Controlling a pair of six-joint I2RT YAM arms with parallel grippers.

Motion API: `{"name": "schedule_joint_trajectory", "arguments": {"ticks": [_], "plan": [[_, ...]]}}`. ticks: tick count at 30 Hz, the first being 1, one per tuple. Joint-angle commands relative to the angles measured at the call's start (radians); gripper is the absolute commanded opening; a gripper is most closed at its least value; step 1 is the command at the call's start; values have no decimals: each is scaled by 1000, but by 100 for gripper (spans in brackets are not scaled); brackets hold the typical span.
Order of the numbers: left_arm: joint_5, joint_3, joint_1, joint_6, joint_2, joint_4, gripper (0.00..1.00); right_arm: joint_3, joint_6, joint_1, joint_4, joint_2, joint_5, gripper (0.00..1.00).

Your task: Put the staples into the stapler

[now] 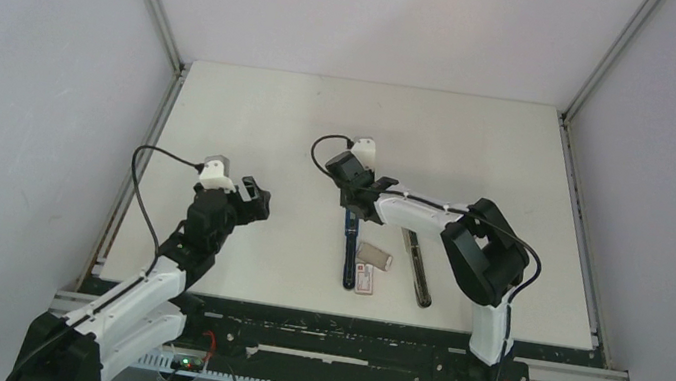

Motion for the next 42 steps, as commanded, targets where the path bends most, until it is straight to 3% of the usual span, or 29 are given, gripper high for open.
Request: {"name": "schedule_joint_trajectory", "arguments": {"ticks": [1, 4, 12, 19, 25, 33, 42], "plan": [[10, -13, 9, 5, 1, 38, 90, 32, 28, -4, 10, 20, 9, 12], [11, -13, 8, 5, 2, 39, 90, 32, 36, -4, 5, 13, 5, 16], [12, -13, 8, 8, 2, 39, 90, 32, -11, -2, -15, -90, -26, 43], [28, -16, 8, 17, -2, 48, 90, -94, -61, 47, -55, -262, -92, 48], [55, -16, 8, 17, 13, 62, 90, -251, -12, 177, -117, -371, -74, 55], [77, -16, 8, 27, 23, 76, 90, -282, 53, 323, -207, -315, -8, 60], [111, -22, 8, 54, 40, 103, 90, -325, 15, 334, -296, -291, 82, 60]]}}
